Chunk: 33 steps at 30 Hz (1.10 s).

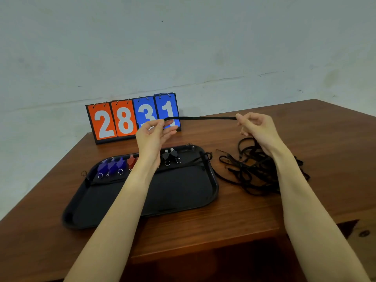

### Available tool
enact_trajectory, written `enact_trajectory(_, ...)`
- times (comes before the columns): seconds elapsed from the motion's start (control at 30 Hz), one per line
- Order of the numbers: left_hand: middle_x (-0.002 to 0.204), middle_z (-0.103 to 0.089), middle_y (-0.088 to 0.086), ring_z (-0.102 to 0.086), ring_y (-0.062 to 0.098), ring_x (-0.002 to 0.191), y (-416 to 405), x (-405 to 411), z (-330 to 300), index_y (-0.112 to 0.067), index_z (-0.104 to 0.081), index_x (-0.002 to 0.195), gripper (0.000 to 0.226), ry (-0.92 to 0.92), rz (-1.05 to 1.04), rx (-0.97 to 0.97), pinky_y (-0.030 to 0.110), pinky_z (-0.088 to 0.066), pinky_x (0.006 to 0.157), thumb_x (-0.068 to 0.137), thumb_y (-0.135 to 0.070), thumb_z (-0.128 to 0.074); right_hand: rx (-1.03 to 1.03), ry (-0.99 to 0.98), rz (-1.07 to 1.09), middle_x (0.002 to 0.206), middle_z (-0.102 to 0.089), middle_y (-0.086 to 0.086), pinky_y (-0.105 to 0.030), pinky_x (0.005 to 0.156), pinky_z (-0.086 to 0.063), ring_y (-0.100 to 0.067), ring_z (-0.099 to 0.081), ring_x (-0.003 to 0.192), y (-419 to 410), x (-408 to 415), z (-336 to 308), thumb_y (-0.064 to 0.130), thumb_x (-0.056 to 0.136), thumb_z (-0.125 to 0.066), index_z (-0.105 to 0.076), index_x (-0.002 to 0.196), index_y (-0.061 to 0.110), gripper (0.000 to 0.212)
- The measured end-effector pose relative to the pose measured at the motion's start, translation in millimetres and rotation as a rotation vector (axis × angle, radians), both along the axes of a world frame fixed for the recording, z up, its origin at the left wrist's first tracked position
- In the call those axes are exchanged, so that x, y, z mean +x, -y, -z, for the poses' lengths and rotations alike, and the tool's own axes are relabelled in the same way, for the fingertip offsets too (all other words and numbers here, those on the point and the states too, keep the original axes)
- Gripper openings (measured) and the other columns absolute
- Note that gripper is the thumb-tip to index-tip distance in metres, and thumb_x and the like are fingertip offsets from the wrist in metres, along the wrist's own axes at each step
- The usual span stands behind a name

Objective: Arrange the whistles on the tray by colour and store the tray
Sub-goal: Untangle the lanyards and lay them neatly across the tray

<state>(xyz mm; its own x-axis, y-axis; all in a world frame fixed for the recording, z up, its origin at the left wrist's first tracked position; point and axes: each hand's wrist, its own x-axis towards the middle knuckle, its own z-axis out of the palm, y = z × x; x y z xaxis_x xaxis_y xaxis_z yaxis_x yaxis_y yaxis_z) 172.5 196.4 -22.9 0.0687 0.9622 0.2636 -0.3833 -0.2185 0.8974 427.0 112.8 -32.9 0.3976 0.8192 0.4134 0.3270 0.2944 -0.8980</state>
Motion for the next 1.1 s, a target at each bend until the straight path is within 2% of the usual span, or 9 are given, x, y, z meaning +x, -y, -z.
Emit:
enact_trajectory(0.2,0.106,-0.068,0.024,-0.072,0.029,0.091,-9,-29,-10,0.005,-0.056,0.108,0.015,0.461,-0.006,-0.193,0.03,-0.058,0.073,0.095,-0.001,-0.051,-0.036,0.016,-0.048,0.043,-0.041,0.011,-0.019,0.063,-0.05,-0.008,-0.04,0.045,-1,-3,-1,0.034,0.093,-0.059,-0.059,0.067,0.014,0.033)
enact_trajectory(0.37,0.101,-0.069,0.024,-0.073,0.027,0.088,-11,-58,-13,0.002,-0.055,0.1,0.007,0.513,-0.194,-0.176,0.032,-0.059,0.076,0.093,-0.001,-0.056,-0.082,0.079,-0.133,0.054,-0.052,0.005,-0.024,0.061,-0.05,-0.009,-0.05,0.053,-11,-15,5,0.02,0.096,-0.056,-0.066,0.08,0.018,0.018)
enact_trajectory(0.43,0.097,-0.069,0.02,-0.073,0.024,0.084,-11,-71,-13,0.001,-0.056,0.102,0.011,0.472,-0.313,-0.175,0.029,-0.059,0.073,0.091,0.001,-0.057,-0.082,0.102,-0.158,0.061,-0.059,-0.001,-0.02,0.055,-0.046,-0.012,-0.052,0.055,-12,-22,5,0.017,0.095,-0.056,-0.069,0.088,0.017,0.015)
enact_trajectory(0.57,0.1,-0.069,0.015,-0.073,0.015,0.078,-11,-105,-3,-0.008,-0.058,0.096,0.009,0.242,-0.545,-0.184,0.022,-0.058,0.071,0.091,-0.001,-0.058,-0.043,0.216,-0.203,0.068,-0.068,-0.003,-0.016,0.056,-0.045,-0.005,-0.058,0.061,-11,-41,3,0.018,0.093,-0.06,-0.074,0.094,0.011,0.015)
enact_trajectory(0.73,0.099,-0.07,0.011,-0.073,0.014,0.079,-9,-150,20,-0.005,-0.061,0.113,0.021,-0.108,-0.584,-0.23,0.027,-0.059,0.074,0.093,-0.01,-0.059,-0.001,0.4,-0.173,0.072,-0.073,0.005,-0.012,0.085,-0.041,0.001,-0.068,0.075,-14,-64,11,0.017,0.089,-0.064,-0.069,0.092,0.012,0.007)
enact_trajectory(0.8,0.096,-0.07,0.013,-0.073,0.018,0.079,-4,-165,28,-0.005,-0.064,0.111,0.02,-0.28,-0.6,-0.213,0.029,-0.06,0.073,0.092,-0.011,-0.061,0.008,0.483,-0.16,0.072,-0.072,0.006,-0.018,0.084,-0.049,-0.001,-0.068,0.075,-16,-67,16,0.017,0.087,-0.067,-0.066,0.086,0.016,0.001)
enact_trajectory(0.9,0.087,-0.071,0.011,-0.07,0.02,0.076,-3,-187,40,-0.01,-0.072,0.095,0.01,-0.574,-0.622,-0.141,0.028,-0.059,0.071,0.086,-0.009,-0.068,-0.024,0.68,-0.129,0.081,-0.07,0.01,-0.033,0.083,-0.054,-0.007,-0.066,0.083,-22,-67,24,0.02,0.084,-0.069,-0.065,0.081,0.027,0.009)
enact_trajectory(1.0,0.089,-0.072,0.001,-0.065,0.019,0.092,-6,-199,43,-0.018,-0.076,0.085,0.007,-0.887,-0.603,-0.116,0.042,-0.053,0.091,0.08,-0.013,-0.074,-0.057,0.831,-0.143,0.086,-0.066,0.008,-0.038,0.087,-0.051,-0.011,-0.06,0.087,-25,-69,27,0.022,0.085,-0.069,-0.069,0.084,0.023,0.002)
enact_trajectory(1.1,0.087,-0.071,0.0,-0.062,0.017,0.094,-9,-202,44,-0.015,-0.077,0.087,0.009,-1.068,-0.589,-0.1,0.04,-0.05,0.091,0.079,-0.014,-0.074,-0.051,0.945,-0.142,0.085,-0.064,0.007,-0.042,0.09,-0.047,-0.014,-0.059,0.086,-27,-72,30,0.023,0.084,-0.069,-0.07,0.084,0.022,0.001)
